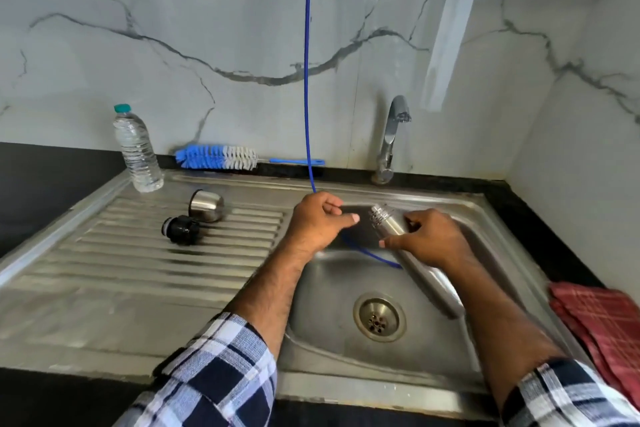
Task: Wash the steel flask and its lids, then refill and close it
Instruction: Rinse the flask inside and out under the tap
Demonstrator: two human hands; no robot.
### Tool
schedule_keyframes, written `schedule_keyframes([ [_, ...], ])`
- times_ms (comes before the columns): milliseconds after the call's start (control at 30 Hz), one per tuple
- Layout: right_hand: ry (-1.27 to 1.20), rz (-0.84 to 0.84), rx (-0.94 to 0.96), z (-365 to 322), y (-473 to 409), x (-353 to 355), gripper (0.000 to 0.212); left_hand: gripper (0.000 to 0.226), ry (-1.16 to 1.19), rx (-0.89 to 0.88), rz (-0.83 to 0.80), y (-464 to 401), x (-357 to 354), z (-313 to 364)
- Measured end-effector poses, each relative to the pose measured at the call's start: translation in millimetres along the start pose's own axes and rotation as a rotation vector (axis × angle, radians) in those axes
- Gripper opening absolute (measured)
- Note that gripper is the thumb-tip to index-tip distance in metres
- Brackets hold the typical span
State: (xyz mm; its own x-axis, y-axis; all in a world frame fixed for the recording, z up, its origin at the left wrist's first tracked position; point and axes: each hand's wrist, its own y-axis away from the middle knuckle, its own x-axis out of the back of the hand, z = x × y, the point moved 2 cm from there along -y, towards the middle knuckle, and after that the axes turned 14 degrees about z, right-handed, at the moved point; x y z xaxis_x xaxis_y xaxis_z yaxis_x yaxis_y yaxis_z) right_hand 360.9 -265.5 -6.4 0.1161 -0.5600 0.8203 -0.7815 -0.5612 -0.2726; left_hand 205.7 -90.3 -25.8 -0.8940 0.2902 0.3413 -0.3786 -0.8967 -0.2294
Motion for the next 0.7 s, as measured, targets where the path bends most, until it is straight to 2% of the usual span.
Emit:
schedule_keyframes([
  [167,0.246,-0.133,0.032,3.0,-1.2,-10.1,0.063,0.037,0.038,0.106,0.076,-12.0,0.5,-15.9],
  [333,0.330,-0.249,0.008,10.2,4.0,-24.6,0.063,0.043,0.075,0.144,0.063,-13.6,1.0,-18.8],
  [533,0.400,-0.307,0.000,12.4,9.7,-34.3,0.059,0.049,0.090,0.153,0.032,-13.8,6.4,-14.7],
  [700,0.473,-0.313,0.031,10.1,12.7,-37.0,0.062,0.043,0.105,0.167,0.024,-13.8,7.7,-13.9],
])
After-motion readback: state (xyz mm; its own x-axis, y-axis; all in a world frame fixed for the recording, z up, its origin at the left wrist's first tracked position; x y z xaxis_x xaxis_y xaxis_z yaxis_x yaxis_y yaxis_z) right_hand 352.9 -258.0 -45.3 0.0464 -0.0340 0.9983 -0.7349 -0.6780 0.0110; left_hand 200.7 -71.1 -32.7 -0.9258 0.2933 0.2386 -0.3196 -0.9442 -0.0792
